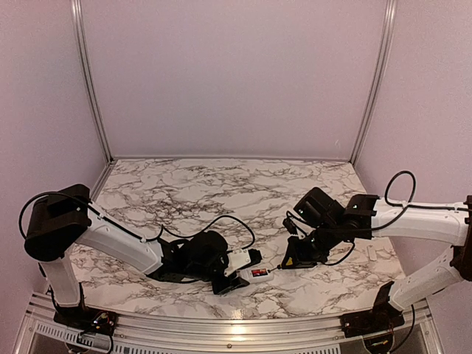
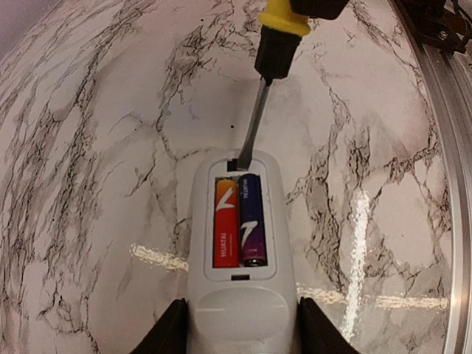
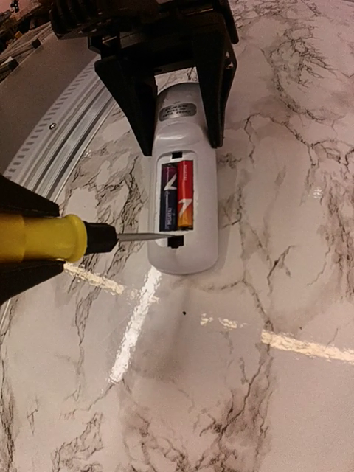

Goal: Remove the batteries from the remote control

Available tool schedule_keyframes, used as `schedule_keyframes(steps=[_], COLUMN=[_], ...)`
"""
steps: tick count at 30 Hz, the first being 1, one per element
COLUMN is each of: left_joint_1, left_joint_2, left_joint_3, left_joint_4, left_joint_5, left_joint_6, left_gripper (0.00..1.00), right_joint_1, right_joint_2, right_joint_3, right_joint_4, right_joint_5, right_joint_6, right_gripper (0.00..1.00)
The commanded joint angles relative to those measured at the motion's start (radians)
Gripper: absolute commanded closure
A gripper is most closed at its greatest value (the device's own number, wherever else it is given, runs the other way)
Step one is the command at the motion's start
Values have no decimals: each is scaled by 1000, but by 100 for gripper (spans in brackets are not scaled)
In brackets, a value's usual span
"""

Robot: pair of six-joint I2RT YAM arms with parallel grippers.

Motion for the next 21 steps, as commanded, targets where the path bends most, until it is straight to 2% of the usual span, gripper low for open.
schedule_keyframes(steps=[1,21], left_joint_1=[-5,-5], left_joint_2=[19,36], left_joint_3=[40,54], left_joint_4=[8,24], left_joint_5=[32,20], left_joint_6=[17,-4], left_gripper=[100,100], right_joint_1=[10,11], right_joint_2=[30,42], right_joint_3=[4,4], right_joint_4=[2,20], right_joint_5=[-12,-87], right_joint_6=[-17,-43], right_gripper=[100,100])
